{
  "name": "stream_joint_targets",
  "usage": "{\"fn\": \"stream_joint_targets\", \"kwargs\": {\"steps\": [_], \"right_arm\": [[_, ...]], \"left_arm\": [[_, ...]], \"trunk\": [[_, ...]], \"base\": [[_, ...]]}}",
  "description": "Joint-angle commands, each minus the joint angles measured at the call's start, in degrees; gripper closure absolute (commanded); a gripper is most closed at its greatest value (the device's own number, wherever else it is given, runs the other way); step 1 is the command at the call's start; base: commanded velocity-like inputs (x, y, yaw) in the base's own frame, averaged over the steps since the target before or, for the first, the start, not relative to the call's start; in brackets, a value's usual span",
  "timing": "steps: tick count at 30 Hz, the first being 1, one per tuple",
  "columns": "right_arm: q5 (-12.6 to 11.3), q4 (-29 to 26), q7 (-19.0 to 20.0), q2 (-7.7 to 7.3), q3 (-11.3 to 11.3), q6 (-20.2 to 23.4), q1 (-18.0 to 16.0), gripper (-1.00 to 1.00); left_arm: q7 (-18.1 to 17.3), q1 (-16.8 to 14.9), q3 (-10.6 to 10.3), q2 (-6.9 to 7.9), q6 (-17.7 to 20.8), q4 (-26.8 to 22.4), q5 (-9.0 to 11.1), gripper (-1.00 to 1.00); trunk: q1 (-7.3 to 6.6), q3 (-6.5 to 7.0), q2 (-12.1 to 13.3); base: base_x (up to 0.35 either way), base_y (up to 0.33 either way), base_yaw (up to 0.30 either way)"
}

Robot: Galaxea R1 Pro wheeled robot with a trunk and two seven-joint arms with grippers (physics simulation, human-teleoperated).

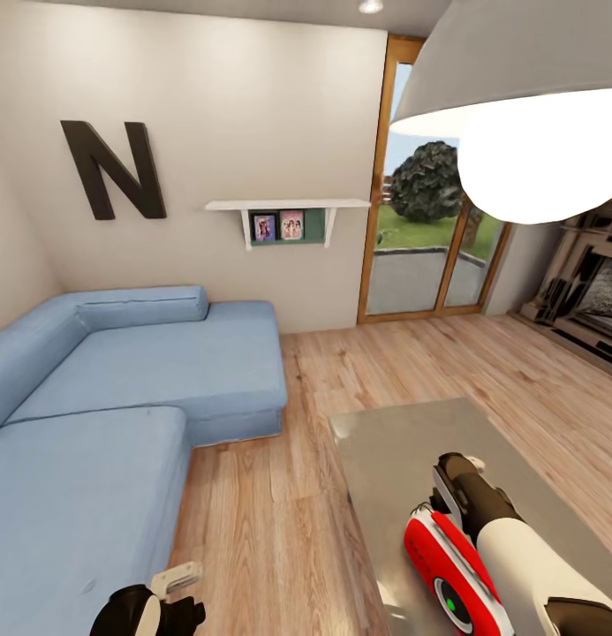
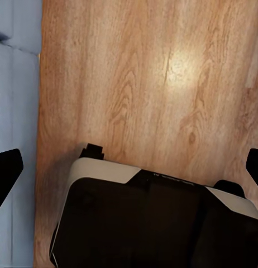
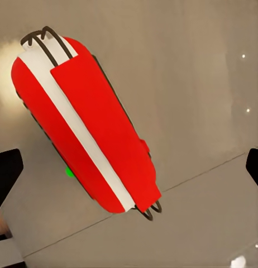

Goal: Turn on the radio receiver that's on the table in the living room.

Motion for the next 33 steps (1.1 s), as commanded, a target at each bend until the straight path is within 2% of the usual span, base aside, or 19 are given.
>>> {"fn": "stream_joint_targets", "kwargs": {"steps": [1, 26, 33], "right_arm": [[0.0, 0.0, 0.0, 0.02, 0.0, 0.0, 0.0, -1.0], [0.0, 0.0, -0.3, 0.06, 0.0, 0.1, 0.0, -1.0], [0.0, 0.0, -0.4, 0.06, 0.0, 0.1, 0.0, -1.0]], "left_arm": [[0.0, 0.0, 0.0, -0.01, 0.0, 0.1, 0.0, -1.0], [0.0, 0.0, 0.0, -0.03, 0.0, 0.1, 0.0, -1.0], [0.0, 0.0, 0.0, -0.06, 0.0, 0.1, 0.0, -1.0]], "trunk": [[-0.23, 0.19, 0.4], [-5.72, 4.67, 10.4], [-5.72, 4.67, 10.4]], "base": [[0.0, 0.0, 0.0], [0.0, 0.0, 0.0], [0.0, 0.0, 0.0]]}}
